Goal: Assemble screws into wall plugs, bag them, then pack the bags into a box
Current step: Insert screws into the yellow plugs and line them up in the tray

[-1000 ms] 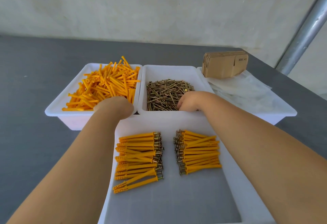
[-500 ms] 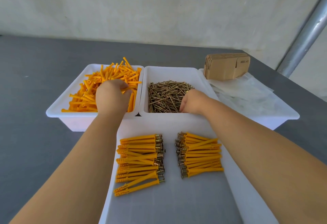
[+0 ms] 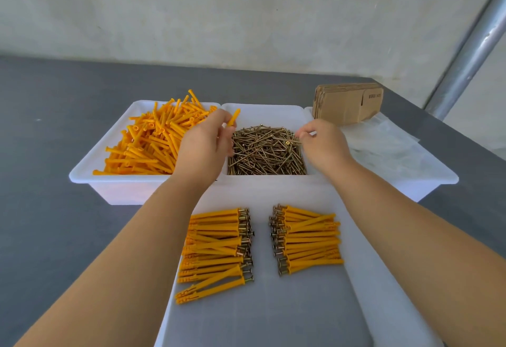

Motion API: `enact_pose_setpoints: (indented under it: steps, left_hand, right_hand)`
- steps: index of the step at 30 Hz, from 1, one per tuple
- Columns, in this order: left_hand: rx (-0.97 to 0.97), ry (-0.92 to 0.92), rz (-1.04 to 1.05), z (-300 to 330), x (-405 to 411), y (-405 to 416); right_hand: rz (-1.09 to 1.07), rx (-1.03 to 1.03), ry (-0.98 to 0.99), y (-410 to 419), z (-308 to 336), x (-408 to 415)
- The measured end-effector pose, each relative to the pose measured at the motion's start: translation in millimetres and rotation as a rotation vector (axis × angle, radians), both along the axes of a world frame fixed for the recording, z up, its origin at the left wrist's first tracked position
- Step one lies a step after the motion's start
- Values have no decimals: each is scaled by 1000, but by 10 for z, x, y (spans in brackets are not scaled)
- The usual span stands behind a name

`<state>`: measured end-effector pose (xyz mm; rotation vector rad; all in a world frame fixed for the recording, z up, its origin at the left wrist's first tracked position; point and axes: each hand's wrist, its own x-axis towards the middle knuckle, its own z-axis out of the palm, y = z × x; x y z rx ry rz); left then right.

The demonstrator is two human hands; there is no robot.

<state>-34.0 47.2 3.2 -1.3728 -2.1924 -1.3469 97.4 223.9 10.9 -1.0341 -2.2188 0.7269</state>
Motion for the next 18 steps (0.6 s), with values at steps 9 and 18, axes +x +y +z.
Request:
enact_pose_setpoints:
  steps: [9, 18]
  left_hand:
    - [21, -671, -317, 9, 355, 38]
    - [-186, -300, -324, 51, 336, -11]
  right_hand:
    - [190, -729, 585, -438, 8, 221]
    - [197, -369, 668, -456, -35, 387]
